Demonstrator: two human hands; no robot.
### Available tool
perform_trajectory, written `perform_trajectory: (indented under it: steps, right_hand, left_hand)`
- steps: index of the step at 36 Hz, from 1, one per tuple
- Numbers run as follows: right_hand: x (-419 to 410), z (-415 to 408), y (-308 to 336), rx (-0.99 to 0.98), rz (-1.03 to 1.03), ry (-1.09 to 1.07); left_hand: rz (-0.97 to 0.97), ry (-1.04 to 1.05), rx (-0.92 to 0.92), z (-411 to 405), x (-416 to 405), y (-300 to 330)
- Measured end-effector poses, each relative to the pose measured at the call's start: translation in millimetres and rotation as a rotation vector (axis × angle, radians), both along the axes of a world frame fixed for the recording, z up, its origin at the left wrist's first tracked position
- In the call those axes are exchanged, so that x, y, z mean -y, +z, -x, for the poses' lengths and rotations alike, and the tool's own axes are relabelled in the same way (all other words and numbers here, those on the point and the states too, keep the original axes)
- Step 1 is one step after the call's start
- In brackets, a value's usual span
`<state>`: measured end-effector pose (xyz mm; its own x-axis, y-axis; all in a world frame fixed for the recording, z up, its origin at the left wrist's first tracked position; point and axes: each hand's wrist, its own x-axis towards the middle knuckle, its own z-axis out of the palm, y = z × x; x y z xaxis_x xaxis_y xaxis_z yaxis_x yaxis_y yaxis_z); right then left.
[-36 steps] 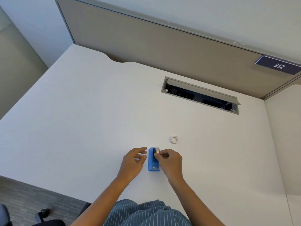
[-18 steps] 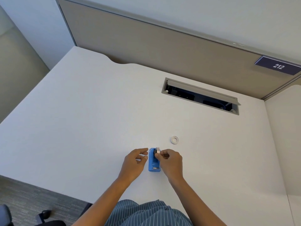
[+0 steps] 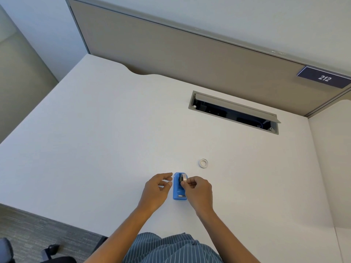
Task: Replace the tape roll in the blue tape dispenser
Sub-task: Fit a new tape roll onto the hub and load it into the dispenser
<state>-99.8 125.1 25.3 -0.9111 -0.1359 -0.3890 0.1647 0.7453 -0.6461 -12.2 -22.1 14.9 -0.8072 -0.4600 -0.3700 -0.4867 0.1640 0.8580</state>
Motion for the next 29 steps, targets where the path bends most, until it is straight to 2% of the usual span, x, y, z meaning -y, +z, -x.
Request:
perform_trajectory:
  steps: [12,29]
  right_hand:
    - [1.9,-0.8,3.4,-0.013,-0.046,0.010]
    - [-3.8,-0.8,0.4,-0.046,0.100,0.045]
  left_hand:
    - [0.004,-0.011,-0.005,-0.6,-0.9,0.2]
    - [0.011,-0.079,-0.029,-0.2,-11.6,-0.7]
